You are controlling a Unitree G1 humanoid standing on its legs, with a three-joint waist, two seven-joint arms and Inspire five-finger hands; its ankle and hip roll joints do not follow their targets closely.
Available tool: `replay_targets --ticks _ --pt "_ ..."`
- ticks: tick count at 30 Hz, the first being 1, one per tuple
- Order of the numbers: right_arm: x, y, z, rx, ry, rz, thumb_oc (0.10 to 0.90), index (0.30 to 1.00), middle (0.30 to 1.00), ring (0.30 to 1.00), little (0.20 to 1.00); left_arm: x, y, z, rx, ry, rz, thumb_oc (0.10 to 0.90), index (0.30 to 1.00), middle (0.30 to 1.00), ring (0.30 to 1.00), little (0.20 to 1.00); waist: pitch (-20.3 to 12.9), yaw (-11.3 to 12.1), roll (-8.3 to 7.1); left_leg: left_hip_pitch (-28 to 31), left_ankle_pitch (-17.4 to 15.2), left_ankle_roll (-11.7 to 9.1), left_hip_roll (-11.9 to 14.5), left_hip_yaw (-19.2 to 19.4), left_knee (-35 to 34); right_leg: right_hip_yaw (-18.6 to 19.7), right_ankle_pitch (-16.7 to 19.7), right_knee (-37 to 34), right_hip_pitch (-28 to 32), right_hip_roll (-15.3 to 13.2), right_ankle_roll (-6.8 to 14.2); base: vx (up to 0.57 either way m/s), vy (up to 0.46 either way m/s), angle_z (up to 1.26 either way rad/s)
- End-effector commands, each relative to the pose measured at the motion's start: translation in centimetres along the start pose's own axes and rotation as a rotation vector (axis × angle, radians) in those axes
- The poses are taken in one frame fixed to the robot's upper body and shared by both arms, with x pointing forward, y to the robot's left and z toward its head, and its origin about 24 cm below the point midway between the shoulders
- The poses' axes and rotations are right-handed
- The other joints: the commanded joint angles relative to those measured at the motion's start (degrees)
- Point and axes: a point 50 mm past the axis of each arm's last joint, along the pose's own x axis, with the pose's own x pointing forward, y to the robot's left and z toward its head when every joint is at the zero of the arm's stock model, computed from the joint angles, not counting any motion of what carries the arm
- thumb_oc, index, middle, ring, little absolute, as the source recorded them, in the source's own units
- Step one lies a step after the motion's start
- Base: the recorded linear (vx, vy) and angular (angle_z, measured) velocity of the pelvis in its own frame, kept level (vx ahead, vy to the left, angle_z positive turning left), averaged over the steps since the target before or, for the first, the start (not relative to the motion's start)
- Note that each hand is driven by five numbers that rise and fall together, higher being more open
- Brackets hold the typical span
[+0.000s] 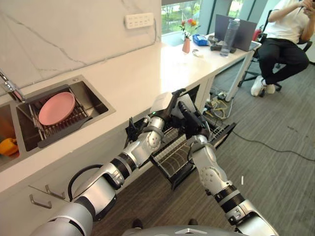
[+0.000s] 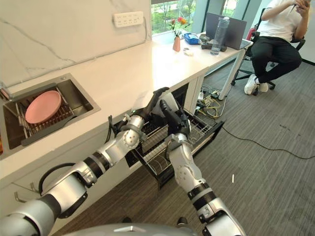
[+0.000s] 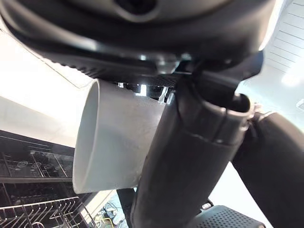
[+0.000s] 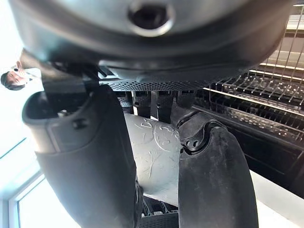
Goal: Place the dishes in the dishwasher.
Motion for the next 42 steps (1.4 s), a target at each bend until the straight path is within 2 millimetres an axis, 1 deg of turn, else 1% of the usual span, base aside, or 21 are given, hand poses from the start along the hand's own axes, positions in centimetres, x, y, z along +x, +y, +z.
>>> replay_targets --ticks 1,3,4,8,10,11,12,13,17,19,20,22,25,26,30,34,35,37,39,41,42 --pt "-1.5 8.1 8.6 0.31 -0.442 0.295 0.4 0.3 0.3 0.3 0.3 0.9 -1.1 5.9 -0.056 -0.262 -0.088 0.8 0.9 0.9 0.9 0.9 -2.3 0.8 0.86 3.3 -7.0 -1.1 1.4 -1.3 0.6 -1.5 -3.4 1.4 1.1 -4.5 5.7 0.0 0.0 0.0" --pt "-1.2 6.5 10.4 0.307 -0.551 0.192 0.4 0.3 0.3 0.3 0.3 -0.5 0.1 4.7 -0.12 -0.257 -0.077 0.8 0.9 0.9 0.9 0.9 -2.5 1.5 1.08 3.3 -6.9 -1.2 1.7 -1.7 0.6 -2.2 -4.0 1.4 1.2 -4.4 5.6 0.02 -0.016 0.06" --pt "-1.2 6.5 10.3 0.307 -0.551 0.19 0.4 0.3 0.3 0.3 0.3 -0.5 0.1 4.7 -0.12 -0.256 -0.079 0.8 0.9 0.9 0.9 0.9 -2.5 1.4 1.04 3.2 -6.9 -1.3 1.8 -1.7 0.6 -2.3 -4.1 1.4 1.2 -4.4 5.6 0.02 -0.015 0.15" --pt "-0.9 3.6 12.4 0.133 -0.674 0.064 0.4 0.3 0.3 0.3 0.3 -3.0 0.1 3.2 -0.348 -0.204 -0.132 0.8 0.9 0.9 0.9 0.9 -2.1 2.7 0.77 2.6 -6.5 -1.4 2.0 -3.2 0.6 -3.8 -4.7 1.5 1.4 -4.3 5.5 -0.01 -0.02 0.18" --pt "-0.4 1.1 12.3 -0.004 -0.632 0.049 0.4 0.3 0.3 0.3 0.3 -4.8 -0.4 1.5 -0.49 -0.14 -0.213 0.8 0.9 0.9 0.9 0.9 -2.1 3.5 0.26 2.2 -6.4 -1.4 1.9 -4.2 0.6 -4.9 -4.9 1.6 1.8 -4.3 5.4 0.0 -0.044 0.32" --pt "0.3 -1.4 12.0 -0.099 -0.576 0.0 0.4 0.3 0.3 0.3 0.3 -6.9 -1.1 -0.9 -0.607 -0.035 -0.259 0.8 0.9 0.9 0.9 0.9 -1.5 4.3 -0.17 2.0 -6.3 -1.4 1.9 -4.8 0.6 -5.5 -5.1 1.8 2.2 -4.3 5.3 -0.01 -0.032 0.36" --pt "0.4 -1.5 11.9 -0.099 -0.573 0.001 0.4 0.3 0.3 0.3 0.3 -7.0 -1.0 -0.9 -0.61 -0.031 -0.26 0.8 0.9 0.9 0.9 0.9 -1.7 4.1 -0.19 1.9 -6.3 -1.4 1.8 -4.9 0.6 -5.6 -5.1 1.8 2.1 -4.4 5.3 -0.01 -0.035 0.2" --pt "0.5 -2.8 11.6 -0.204 -0.529 -0.015 0.4 0.3 0.3 0.3 0.3 -8.7 -1.6 -2.8 -0.664 0.061 -0.289 0.8 0.9 0.9 0.9 0.9 -1.3 4.8 -0.37 2.1 -6.5 -1.4 1.9 -5.0 0.6 -5.9 -5.3 1.8 2.6 -4.2 5.2 -0.01 -0.016 0.12" --pt "0.8 -6.3 11.5 -0.413 -0.411 -0.035 0.4 0.3 0.3 0.3 0.3 -13.6 -2.7 -7.1 -0.869 0.294 -0.298 0.8 0.9 0.9 0.9 0.9 -1.1 6.3 -1.26 1.3 -5.8 -1.3 1.6 -6.0 0.6 -7.1 -5.1 1.7 2.8 -4.4 5.0 -0.01 -0.025 0.05" --pt "1.1 -7.0 11.4 -0.448 -0.382 -0.047 0.4 0.3 0.3 0.3 0.3 -14.7 -3.0 -7.7 -0.907 0.341 -0.3 0.8 0.9 0.9 0.9 0.9 -1.1 6.5 -1.39 1.1 -5.7 -1.3 1.6 -6.3 0.6 -7.4 -5.1 1.7 2.9 -4.4 5.0 -0.03 -0.022 0.17" --pt "1.4 -9.1 10.6 -0.562 -0.27 -0.066 0.4 0.3 0.3 0.3 0.3 -17.2 -3.6 -9.7 -1.014 0.474 -0.241 0.8 0.9 0.9 0.9 0.9 -0.7 8.0 -1.85 0.6 -5.2 -1.4 1.6 -7.2 0.6 -8.3 -5.1 1.7 3.2 -4.4 4.9 -0.04 -0.033 0.23" --pt "1.7 -9.9 10.8 -0.635 -0.239 -0.084 0.4 0.3 0.3 0.3 0.3 -19.0 -4.0 -10.9 -1.05 0.561 -0.208 0.8 0.9 0.9 0.9 0.9 -0.5 9.1 -2.02 0.2 -5.1 -1.5 1.7 -7.9 0.6 -8.7 -5.3 1.8 3.3 -4.2 4.7 -0.04 -0.031 0.23" --pt "1.8 -11.4 11.3 -0.756 -0.197 -0.12 0.4 0.3 0.3 0.3 0.3 -21.5 -4.4 -12.8 -1.039 0.682 -0.163 0.8 0.9 0.9 0.9 0.9 -0.6 10.6 -2.42 -1.1 -4.3 -1.3 1.4 -9.3 0.6 -9.8 -5.1 1.8 3.1 -4.5 4.8 -0.01 -0.011 0.32" --pt "1.9 -11.9 11.1 -0.801 -0.164 -0.121 0.4 0.3 0.3 0.3 0.3 -23.0 -5.0 -13.9 -1.037 0.77 -0.135 0.8 0.9 0.9 0.9 0.9 -0.5 11.5 -2.44 -1.1 -4.4 -1.5 1.5 -9.7 0.6 -10.3 -5.4 1.7 3.6 -4.3 4.6 0.0 0.0 0.29" --pt "2.0 -12.3 11.2 -0.875 -0.131 -0.12 0.4 0.3 0.3 0.3 0.3 -24.8 -5.8 -15.3 -1.03 0.88 -0.104 0.8 0.9 0.9 0.9 0.9 -0.1 12.4 -2.67 -2.3 -3.6 -1.5 1.1 -10.8 0.6 -11.8 -5.3 1.7 3.5 -4.5 4.6 -0.01 -0.001 0.18" --pt "1.8 -13.9 12.1 -1.027 -0.088 -0.167 0.4 0.3 0.3 0.3 0.3 -27.8 -6.4 -17.0 -0.926 1.032 -0.105 0.8 0.9 0.9 0.9 0.9 0.3 13.9 -2.76 -3.6 -3.3 -2.1 1.1 -12.4 0.7 -14.0 -5.6 1.7 4.0 -4.6 4.6 -0.02 -0.005 0.29" --pt "1.8 -14.7 12.8 -1.101 -0.081 -0.216 0.4 0.3 0.3 0.3 0.3 -29.6 -6.6 -17.8 -0.846 1.114 -0.113 0.8 0.9 0.9 0.9 0.9 0.6 14.8 -2.79 -4.4 -3.0 -2.3 1.0 -13.0 0.8 -15.0 -5.6 1.6 4.0 -4.7 4.7 -0.02 -0.009 0.34" --pt "1.8 -15.2 13.0 -1.126 -0.066 -0.241 0.4 0.3 0.3 0.3 0.3 -30.0 -6.6 -18.1 -0.821 1.14 -0.117 0.8 0.9 0.9 0.9 0.9 0.8 15.1 -2.78 -4.7 -2.8 -2.4 1.0 -13.2 0.8 -15.2 -5.6 1.6 3.9 -4.6 4.7 -0.03 -0.007 0.34" --pt "1.7 -17.4 12.9 -1.17 0.023 -0.337 0.4 0.3 0.3 0.3 0.3 -32.3 -7.1 -18.8 -0.729 1.252 -0.172 0.8 0.9 0.9 0.9 0.9 1.2 15.8 -2.61 -5.5 -2.3 -2.7 1.2 -13.6 0.8 -16.1 -5.6 1.6 3.8 -4.7 4.8 -0.03 -0.01 0.18" --pt "1.8 -17.7 12.7 -1.177 0.046 -0.361 0.4 0.3 0.3 0.3 0.3 -33.2 -7.4 -19.0 -0.704 1.303 -0.182 0.8 0.9 0.9 0.9 0.9 1.3 15.8 -2.47 -5.8 -2.2 -2.7 1.2 -13.8 0.8 -16.2 -5.7 1.6 3.8 -4.7 4.7 -0.02 0.005 0.12" --pt "1.6 -18.6 12.1 -1.26 0.11 -0.403 0.4 0.3 0.3 0.3 0.3 -37.6 -8.5 -19.2 -0.689 1.554 -0.142 0.8 0.9 0.9 0.9 0.9 1.3 16.2 -2.18 -6.5 -1.9 -3.0 1.2 -14.4 0.8 -17.1 -5.9 1.5 3.9 -4.6 4.7 -0.02 0.011 0.1"
